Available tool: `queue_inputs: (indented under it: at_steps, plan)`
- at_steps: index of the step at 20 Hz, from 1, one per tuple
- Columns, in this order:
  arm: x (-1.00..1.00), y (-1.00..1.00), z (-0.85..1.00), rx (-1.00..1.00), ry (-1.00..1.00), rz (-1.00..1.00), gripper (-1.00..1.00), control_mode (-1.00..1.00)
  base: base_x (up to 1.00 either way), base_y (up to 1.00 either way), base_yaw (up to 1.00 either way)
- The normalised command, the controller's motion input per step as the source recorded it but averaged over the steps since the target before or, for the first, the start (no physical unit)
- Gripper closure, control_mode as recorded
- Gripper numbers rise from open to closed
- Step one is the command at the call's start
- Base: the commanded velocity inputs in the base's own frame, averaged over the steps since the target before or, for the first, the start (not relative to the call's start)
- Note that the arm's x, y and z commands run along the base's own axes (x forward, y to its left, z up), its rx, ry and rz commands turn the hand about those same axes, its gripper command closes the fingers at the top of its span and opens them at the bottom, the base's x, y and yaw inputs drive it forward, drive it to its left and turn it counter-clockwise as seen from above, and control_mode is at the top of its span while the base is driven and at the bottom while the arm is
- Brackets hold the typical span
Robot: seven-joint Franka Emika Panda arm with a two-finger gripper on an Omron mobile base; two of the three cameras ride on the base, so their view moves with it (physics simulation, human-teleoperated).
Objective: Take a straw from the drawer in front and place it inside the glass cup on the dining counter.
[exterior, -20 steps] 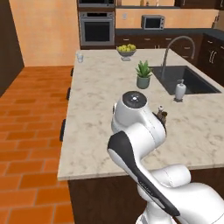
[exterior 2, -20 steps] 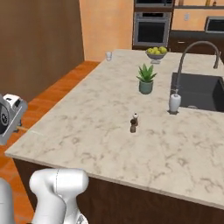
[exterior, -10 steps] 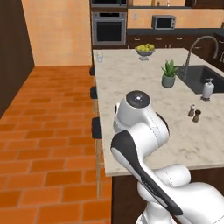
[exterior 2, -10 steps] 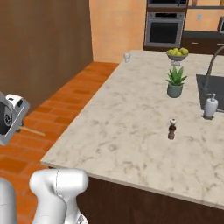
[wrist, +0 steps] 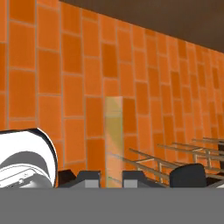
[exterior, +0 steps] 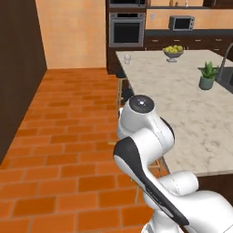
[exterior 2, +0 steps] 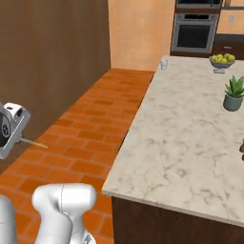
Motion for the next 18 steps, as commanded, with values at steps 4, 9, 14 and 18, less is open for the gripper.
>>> queue_inputs:
  at_steps: [4, 9, 14, 18]
  plan:
    - [0.0, 0.0, 0.0, 0.0, 0.0, 0.0, 1.0, 1.0, 0.84, 0.82, -0.12]
    - [0.0, 0.0, 0.0, 0.0, 0.0, 0.0, 1.0, 1.0, 0.95, 0.88, -0.45]
    - [0.0, 0.0, 0.0, 0.0, 0.0, 0.0, 1.0, 1.0, 0.66, 0.99, -0.34]
    - [0.0, 0.0, 0.0, 0.0, 0.0, 0.0, 1.0, 1.0, 0.0, 1.0, -0.02]
